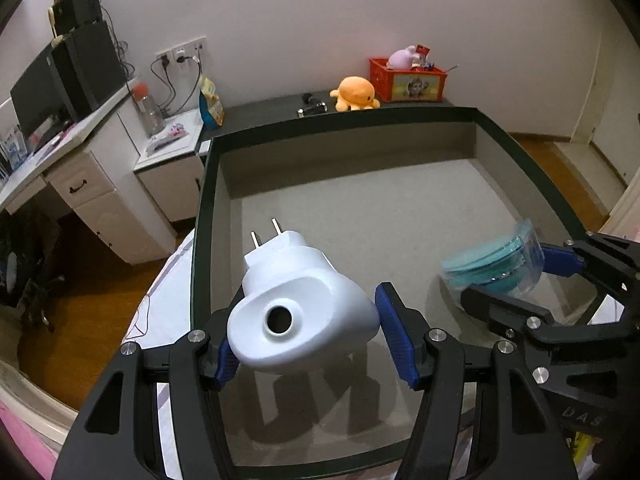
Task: Organize rigid objects
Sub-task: 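Carry both items into the pink box and open both grippers, then lift both tools back from the box toward the table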
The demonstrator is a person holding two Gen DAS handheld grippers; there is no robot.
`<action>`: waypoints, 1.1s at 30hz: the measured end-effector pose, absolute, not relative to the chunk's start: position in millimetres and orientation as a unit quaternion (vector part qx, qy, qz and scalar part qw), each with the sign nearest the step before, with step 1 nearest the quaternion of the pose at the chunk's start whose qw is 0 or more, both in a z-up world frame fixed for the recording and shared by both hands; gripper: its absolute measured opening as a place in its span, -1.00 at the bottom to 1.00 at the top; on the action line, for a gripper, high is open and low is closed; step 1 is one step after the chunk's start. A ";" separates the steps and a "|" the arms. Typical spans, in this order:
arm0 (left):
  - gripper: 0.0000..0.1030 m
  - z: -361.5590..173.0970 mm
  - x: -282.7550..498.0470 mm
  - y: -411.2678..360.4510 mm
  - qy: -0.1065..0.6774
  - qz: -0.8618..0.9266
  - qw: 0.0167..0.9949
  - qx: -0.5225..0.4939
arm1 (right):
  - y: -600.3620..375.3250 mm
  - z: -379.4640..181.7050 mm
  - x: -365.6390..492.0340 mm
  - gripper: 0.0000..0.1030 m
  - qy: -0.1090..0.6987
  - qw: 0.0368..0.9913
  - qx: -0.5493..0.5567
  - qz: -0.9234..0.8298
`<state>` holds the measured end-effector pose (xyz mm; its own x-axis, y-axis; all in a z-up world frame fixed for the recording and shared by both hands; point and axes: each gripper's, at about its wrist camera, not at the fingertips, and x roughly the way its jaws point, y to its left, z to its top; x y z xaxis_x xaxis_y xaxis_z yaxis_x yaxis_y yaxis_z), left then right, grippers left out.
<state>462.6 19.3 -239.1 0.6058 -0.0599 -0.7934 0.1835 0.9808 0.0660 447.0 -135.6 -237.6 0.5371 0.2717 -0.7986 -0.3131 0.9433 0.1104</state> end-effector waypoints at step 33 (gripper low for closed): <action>1.00 -129.7 206.3 31.1 0.178 0.005 0.984 0.024 | -164.8 -128.7 223.3 1.00 0.193 0.977 -0.023 0.091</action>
<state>206.3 31.1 -129.7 0.9364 0.0193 -0.3504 -0.0023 0.9988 0.0490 223.3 -164.8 -128.7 0.9092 0.1689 -0.3806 -0.1870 0.9823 -0.0106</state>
